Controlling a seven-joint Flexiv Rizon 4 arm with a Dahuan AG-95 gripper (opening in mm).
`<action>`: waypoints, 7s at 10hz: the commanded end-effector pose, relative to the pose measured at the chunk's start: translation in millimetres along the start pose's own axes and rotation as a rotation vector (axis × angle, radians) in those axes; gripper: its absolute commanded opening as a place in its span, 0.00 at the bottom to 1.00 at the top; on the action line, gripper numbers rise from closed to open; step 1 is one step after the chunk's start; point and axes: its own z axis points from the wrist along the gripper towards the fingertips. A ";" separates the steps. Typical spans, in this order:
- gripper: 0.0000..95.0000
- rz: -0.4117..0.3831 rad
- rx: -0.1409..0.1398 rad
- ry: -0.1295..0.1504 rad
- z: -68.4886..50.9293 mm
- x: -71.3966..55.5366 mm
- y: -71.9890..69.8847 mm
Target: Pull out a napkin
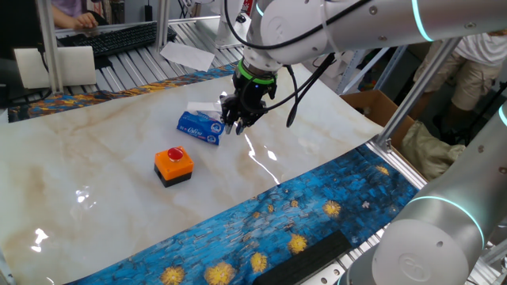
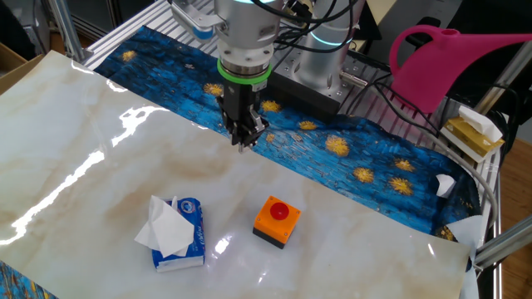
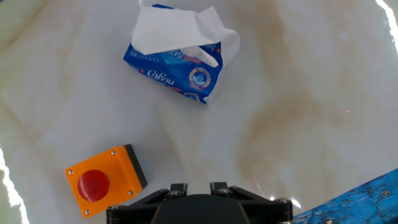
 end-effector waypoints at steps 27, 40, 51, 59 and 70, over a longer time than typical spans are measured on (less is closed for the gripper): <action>0.20 0.088 -0.076 0.038 23.4 0.9 5.2; 0.20 0.093 -0.085 0.040 51.5 0.1 8.2; 0.20 0.114 -0.087 0.034 59.5 0.3 8.2; 0.80 0.075 -0.012 -0.016 24.7 0.6 5.6; 1.00 0.047 -0.031 -0.056 22.1 -62.8 -9.1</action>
